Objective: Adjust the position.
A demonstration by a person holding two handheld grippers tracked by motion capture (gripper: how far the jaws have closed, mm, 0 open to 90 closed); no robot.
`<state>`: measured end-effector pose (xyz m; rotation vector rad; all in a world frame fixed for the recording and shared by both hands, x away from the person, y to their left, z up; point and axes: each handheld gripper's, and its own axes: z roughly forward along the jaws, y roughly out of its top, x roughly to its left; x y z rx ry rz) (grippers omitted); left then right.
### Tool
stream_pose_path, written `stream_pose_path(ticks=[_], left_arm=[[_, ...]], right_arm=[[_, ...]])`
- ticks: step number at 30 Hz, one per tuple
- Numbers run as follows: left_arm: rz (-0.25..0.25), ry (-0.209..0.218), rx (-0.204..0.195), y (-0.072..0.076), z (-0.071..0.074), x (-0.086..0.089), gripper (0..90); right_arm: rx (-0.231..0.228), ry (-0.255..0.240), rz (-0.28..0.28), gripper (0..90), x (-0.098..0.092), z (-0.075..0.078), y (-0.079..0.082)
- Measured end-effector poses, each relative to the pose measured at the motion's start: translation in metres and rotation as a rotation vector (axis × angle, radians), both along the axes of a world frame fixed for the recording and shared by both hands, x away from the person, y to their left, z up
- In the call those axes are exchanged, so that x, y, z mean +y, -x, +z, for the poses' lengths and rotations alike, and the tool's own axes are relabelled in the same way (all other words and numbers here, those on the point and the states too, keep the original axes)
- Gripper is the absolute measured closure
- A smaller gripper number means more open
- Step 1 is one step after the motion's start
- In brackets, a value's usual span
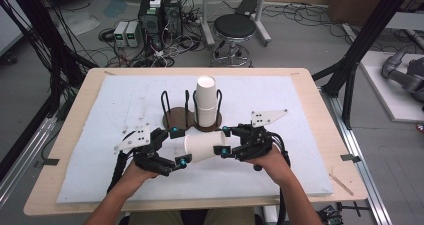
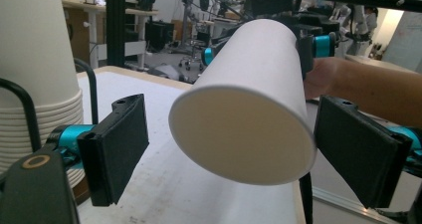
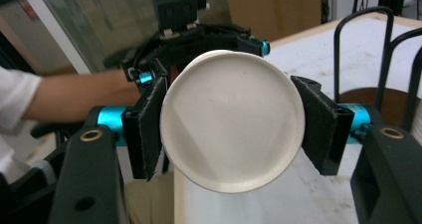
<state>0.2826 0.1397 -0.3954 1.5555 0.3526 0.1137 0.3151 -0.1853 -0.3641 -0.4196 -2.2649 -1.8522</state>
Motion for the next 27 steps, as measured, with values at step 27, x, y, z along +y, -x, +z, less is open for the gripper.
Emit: stream_pose_path(ticks=[27], left_arm=[[-0.064, -0.056, -0.033, -0.001, 0.000, -0.011, 24.9]], right_arm=[[0.019, -0.012, 0.019, 35.1, 0.003, -0.007, 0.001]])
